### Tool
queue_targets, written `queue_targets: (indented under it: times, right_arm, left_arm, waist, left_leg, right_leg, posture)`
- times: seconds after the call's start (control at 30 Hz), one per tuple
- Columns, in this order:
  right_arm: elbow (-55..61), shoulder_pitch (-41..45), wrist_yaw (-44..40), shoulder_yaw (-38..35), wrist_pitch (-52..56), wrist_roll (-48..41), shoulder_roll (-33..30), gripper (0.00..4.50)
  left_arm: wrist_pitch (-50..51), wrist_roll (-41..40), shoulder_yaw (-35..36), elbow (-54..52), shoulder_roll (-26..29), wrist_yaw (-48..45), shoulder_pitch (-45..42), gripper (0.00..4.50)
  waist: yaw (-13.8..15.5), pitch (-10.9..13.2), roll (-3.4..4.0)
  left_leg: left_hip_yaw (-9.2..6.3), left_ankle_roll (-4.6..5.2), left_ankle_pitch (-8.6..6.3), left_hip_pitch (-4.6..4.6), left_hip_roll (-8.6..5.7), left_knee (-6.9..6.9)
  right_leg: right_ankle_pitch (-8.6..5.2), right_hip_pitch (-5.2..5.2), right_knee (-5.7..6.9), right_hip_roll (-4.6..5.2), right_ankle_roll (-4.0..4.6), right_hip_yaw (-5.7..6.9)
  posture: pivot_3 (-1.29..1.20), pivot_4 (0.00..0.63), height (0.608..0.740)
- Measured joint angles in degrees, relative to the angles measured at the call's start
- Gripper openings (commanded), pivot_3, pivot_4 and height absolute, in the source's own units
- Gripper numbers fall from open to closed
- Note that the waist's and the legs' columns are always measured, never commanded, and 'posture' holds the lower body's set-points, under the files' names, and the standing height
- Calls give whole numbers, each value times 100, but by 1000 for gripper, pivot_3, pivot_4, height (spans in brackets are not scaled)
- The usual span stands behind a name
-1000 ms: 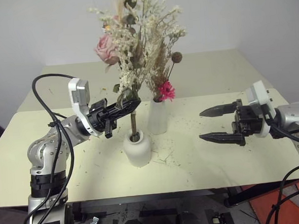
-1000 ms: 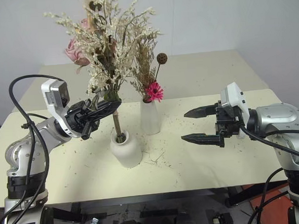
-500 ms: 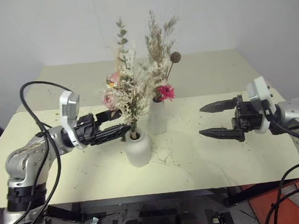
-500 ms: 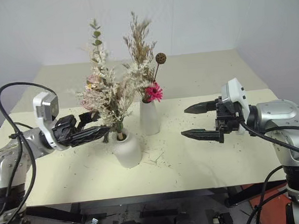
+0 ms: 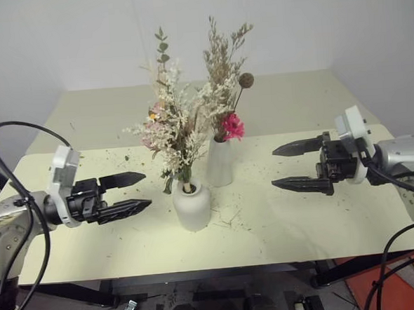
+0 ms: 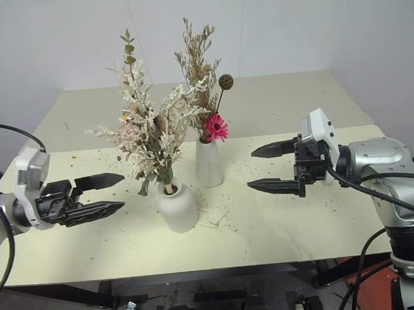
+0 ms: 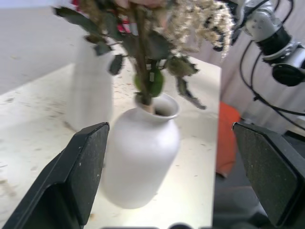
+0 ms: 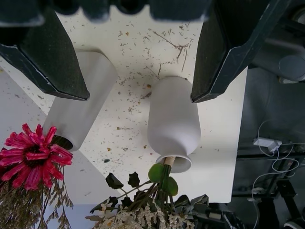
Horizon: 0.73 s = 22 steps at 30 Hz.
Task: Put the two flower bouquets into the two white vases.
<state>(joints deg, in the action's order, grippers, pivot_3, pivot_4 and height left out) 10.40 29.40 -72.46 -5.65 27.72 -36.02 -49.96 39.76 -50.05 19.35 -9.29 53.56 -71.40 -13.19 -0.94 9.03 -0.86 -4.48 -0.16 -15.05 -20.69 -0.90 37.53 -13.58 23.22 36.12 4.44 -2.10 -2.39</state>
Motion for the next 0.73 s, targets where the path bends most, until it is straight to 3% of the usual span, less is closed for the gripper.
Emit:
queue_targets:
  times: [0.33, 0.73]
  right_arm:
    - [7, -441, 175, -348, -1, -7, -83, 4096]
    - [-87, -1326, 458, -1201, 21, -23, -331, 4096]
  left_arm:
    - [-526, 623, 50, 1030, 480, -517, -348, 4493]
    - [-1013, 1041, -77, 1038, 516, -879, -518, 4493]
  waist:
    - [2, 0, 0]
    - [-22, 0, 0]
  left_leg:
    - [4, 0, 0, 5, 0, -30]
    - [9, 0, 0, 11, 2, -37]
  right_leg:
    - [0, 3, -14, 2, 0, -1]
    - [-1, 1, -11, 0, 0, -5]
  posture:
    - [0, 150, 740]
    - [0, 150, 740]
